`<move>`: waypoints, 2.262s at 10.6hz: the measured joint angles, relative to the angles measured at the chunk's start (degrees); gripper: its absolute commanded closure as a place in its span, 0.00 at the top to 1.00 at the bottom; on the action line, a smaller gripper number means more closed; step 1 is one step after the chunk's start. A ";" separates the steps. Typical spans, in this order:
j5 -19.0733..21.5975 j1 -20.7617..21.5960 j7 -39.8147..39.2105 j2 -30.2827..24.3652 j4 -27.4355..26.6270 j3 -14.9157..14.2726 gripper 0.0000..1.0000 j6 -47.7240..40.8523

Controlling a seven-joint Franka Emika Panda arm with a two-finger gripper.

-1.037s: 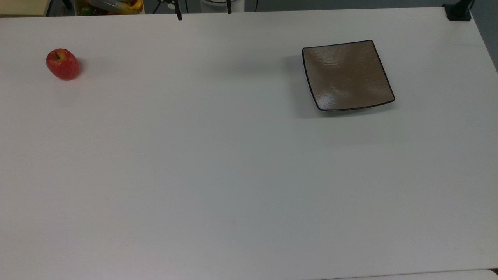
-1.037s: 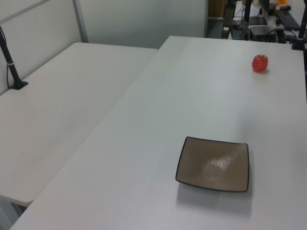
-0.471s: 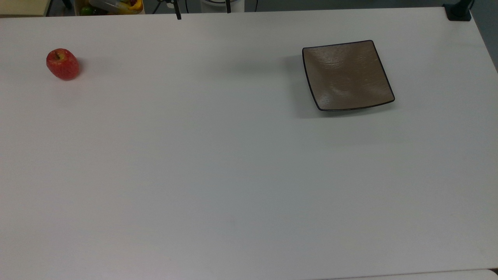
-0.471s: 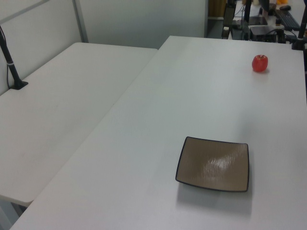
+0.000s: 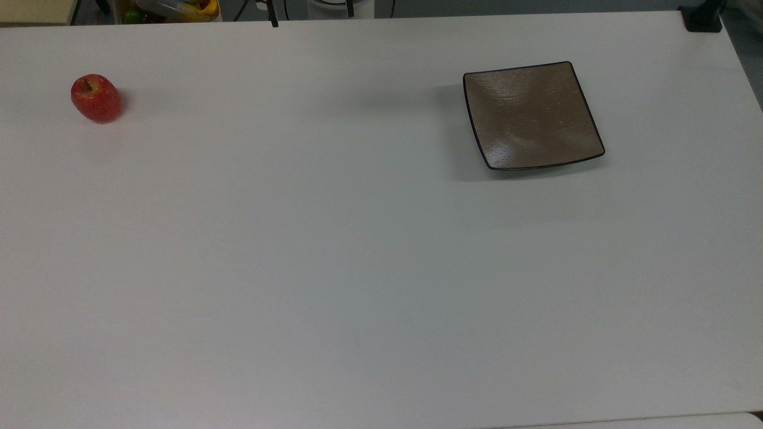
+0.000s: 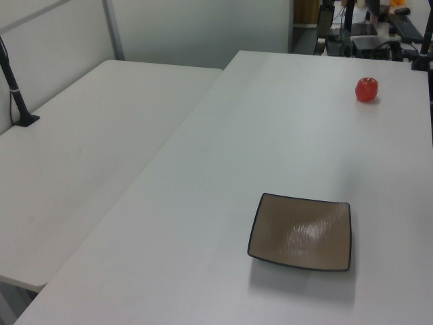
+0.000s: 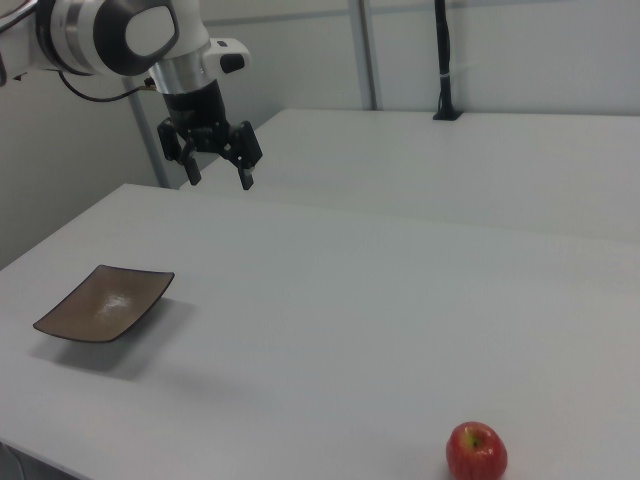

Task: Apples placed on a ceramic plate

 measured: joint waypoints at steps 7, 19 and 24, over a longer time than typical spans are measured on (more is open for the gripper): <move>-0.31 -1.35 -10.89 -0.11 0.03 -0.27 1.00 -3.51; -5.98 -11.29 -24.25 2.21 -0.10 -12.31 1.00 2.33; -5.99 -16.33 -29.82 9.69 -8.86 -17.53 1.00 19.81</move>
